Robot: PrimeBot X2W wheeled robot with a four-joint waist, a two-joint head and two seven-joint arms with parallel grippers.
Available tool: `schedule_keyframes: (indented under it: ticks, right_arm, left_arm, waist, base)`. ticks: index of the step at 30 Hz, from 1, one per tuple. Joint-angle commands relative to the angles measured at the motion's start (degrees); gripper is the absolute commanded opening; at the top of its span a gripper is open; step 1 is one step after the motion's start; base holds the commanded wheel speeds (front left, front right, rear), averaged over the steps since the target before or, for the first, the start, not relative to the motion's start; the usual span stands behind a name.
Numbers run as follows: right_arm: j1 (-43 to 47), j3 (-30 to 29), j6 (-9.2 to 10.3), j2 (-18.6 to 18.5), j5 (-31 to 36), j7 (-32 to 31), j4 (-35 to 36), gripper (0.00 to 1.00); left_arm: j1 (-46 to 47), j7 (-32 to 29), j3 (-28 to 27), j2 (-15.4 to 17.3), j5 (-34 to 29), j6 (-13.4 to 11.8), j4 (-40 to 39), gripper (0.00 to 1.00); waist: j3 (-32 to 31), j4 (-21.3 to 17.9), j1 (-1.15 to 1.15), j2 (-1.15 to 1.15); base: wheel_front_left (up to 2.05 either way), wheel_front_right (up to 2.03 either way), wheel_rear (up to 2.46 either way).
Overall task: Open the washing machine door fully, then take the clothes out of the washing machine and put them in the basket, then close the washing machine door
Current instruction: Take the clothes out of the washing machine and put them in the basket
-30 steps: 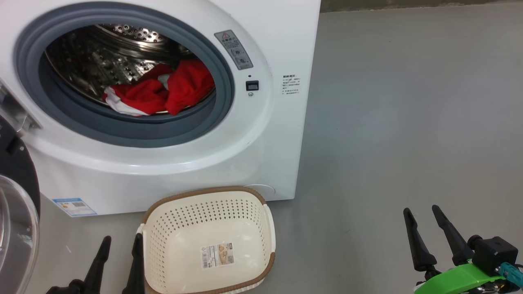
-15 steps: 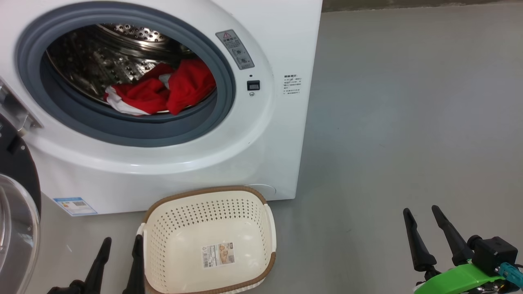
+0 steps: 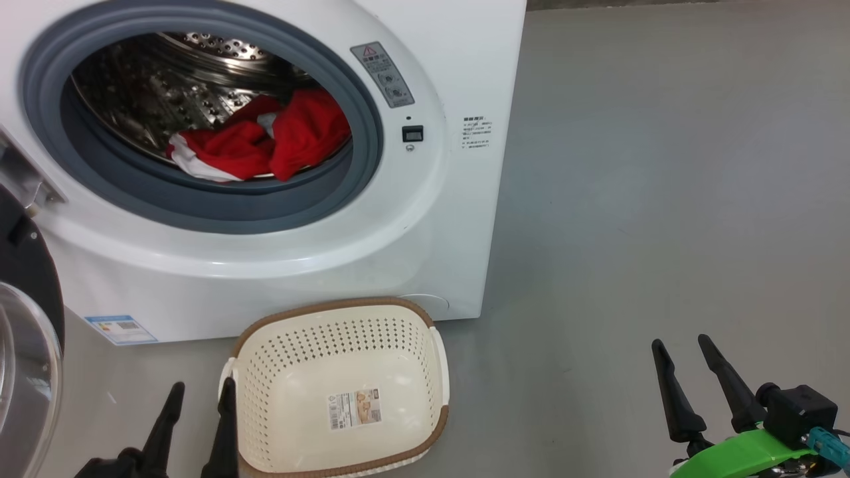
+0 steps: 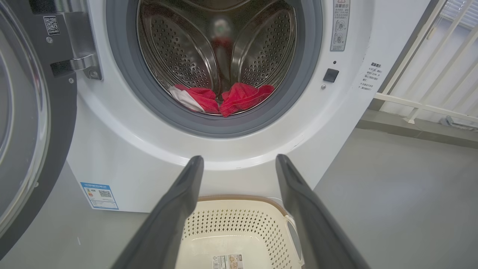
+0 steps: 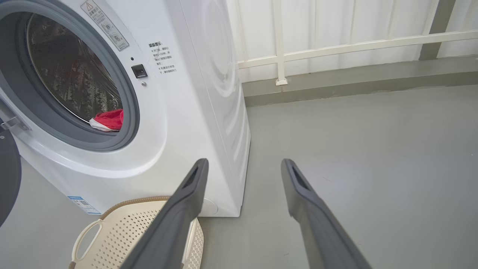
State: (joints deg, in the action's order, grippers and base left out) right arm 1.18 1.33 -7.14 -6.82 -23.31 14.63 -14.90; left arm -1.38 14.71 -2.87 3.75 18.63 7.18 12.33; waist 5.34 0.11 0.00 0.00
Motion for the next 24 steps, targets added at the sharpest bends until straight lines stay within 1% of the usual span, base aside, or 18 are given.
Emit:
schedule_keyframes:
  ticks: [1, 5, 13, 20, 24]
  right_arm:
    - [-1.1, 1.61, -0.35, -0.4, 0.04, 0.37, 1.18, 1.0]
    - [-1.38, 1.7, -0.35, -0.34, 0.02, 0.37, 1.27, 1.0]
    - [-2.8, 1.99, -0.35, -0.02, -0.04, 0.37, 1.62, 1.0]
    - [-4.29, 2.14, -0.35, 0.45, -0.2, 0.37, 1.9, 1.0]
    - [-5.62, 2.13, -0.35, 0.79, -0.28, 0.37, 2.18, 1.0]
  left_arm:
    - [2.94, 0.29, -1.54, 0.54, -0.4, 0.31, -0.4, 1.0]
    - [4.77, 0.29, -0.88, 0.95, -0.65, 0.31, 0.88, 1.0]
    - [12.9, 0.29, 1.48, 3.1, -0.65, 0.31, 5.93, 1.0]
    - [24.18, 0.13, 4.86, 5.82, -0.98, 0.31, 14.02, 1.0]
    - [32.21, -2.29, 6.58, 6.75, -0.44, 0.31, 19.55, 1.0]
  waist:
    - [0.36, -0.07, 0.0, 0.0]
    - [1.14, -0.11, 0.0, 0.0]
    - [4.04, -0.59, 0.0, 0.0]
    - [7.61, -1.23, 0.0, 0.0]
    - [10.47, -1.75, 0.0, 0.0]
  base:
    - [0.0, 0.0, 0.0]
    - [0.0, 0.0, 0.0]
    - [0.0, 0.0, 0.0]
    - [0.0, 0.0, 0.0]
    - [0.0, 0.0, 0.0]
